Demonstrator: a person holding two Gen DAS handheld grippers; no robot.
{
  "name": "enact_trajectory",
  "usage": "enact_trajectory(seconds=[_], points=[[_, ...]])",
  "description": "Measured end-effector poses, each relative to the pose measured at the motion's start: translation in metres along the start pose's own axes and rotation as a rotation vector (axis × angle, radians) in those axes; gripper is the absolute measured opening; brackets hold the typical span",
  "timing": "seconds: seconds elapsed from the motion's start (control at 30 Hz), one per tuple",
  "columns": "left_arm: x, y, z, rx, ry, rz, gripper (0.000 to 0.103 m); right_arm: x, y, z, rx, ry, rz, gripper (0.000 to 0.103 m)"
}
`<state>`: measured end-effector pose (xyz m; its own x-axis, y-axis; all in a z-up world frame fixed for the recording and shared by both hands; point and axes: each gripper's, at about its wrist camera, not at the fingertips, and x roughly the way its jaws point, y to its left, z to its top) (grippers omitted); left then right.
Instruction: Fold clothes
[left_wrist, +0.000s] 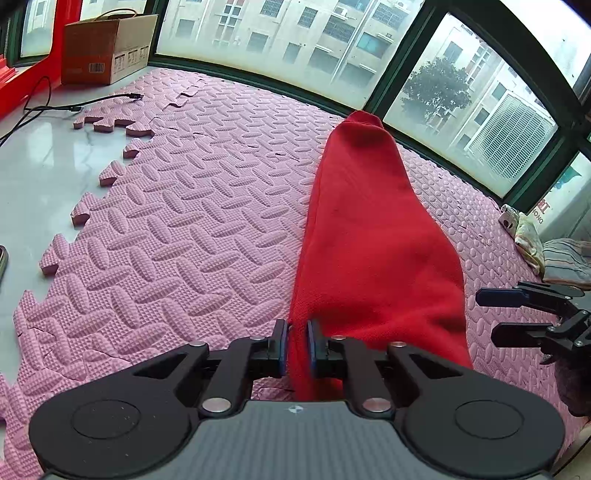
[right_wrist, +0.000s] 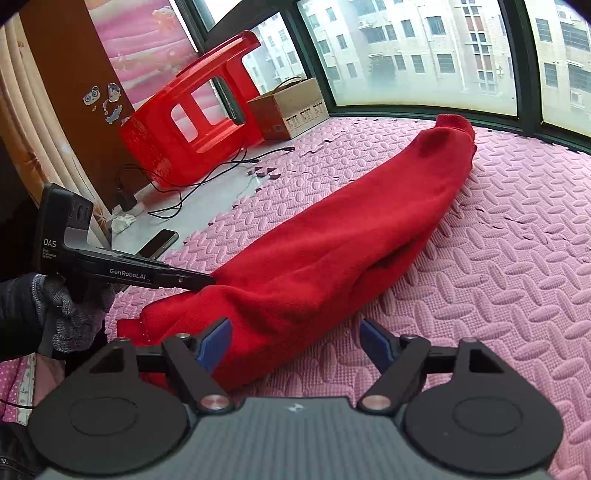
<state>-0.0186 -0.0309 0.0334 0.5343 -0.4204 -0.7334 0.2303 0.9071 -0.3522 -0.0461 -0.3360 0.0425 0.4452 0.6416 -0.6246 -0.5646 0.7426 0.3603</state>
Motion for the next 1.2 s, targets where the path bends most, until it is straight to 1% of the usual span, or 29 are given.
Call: enact_trajectory(seconds=[0.1, 0.17, 0.27, 0.4, 0.53, 0.7, 0.77, 0.83, 1.07, 1.13, 1.2], points=[[0.001, 0.000, 0.001, -0.012, 0.007, 0.010, 0.016, 0.008, -0.012, 0.009, -0.022, 0.000, 0.051, 0.080], [0.001, 0.000, 0.002, -0.018, 0.011, 0.015, 0.017, 0.013, -0.020, 0.015, -0.024, -0.004, 0.089, 0.084], [0.002, -0.001, 0.002, -0.023, 0.015, 0.020, 0.017, 0.022, -0.031, 0.023, -0.033, -0.004, 0.136, 0.084], [0.003, -0.005, 0.004, -0.012, 0.025, 0.036, 0.017, 0.033, -0.042, 0.034, -0.054, 0.001, 0.165, 0.084], [0.005, -0.005, 0.006, -0.015, 0.032, 0.037, 0.017, 0.045, -0.051, 0.042, -0.074, 0.019, 0.219, 0.085], [0.007, -0.005, 0.006, -0.030, 0.035, 0.039, 0.019, 0.063, -0.062, 0.044, -0.047, 0.056, 0.344, 0.086], [0.007, -0.005, 0.005, -0.036, 0.035, 0.041, 0.019, 0.068, -0.066, 0.045, -0.043, 0.072, 0.392, 0.089], [0.007, -0.005, 0.006, -0.040, 0.036, 0.045, 0.019, 0.067, -0.065, 0.044, -0.063, 0.091, 0.430, 0.090], [0.008, -0.006, 0.006, -0.052, 0.039, 0.058, 0.022, 0.055, -0.065, 0.047, -0.218, 0.219, 0.478, 0.091], [0.008, -0.007, 0.006, -0.052, 0.041, 0.062, 0.023, 0.057, -0.065, 0.052, -0.232, 0.223, 0.498, 0.091], [0.009, -0.008, 0.007, -0.047, 0.042, 0.065, 0.023, 0.065, -0.068, 0.054, -0.213, 0.231, 0.511, 0.091]])
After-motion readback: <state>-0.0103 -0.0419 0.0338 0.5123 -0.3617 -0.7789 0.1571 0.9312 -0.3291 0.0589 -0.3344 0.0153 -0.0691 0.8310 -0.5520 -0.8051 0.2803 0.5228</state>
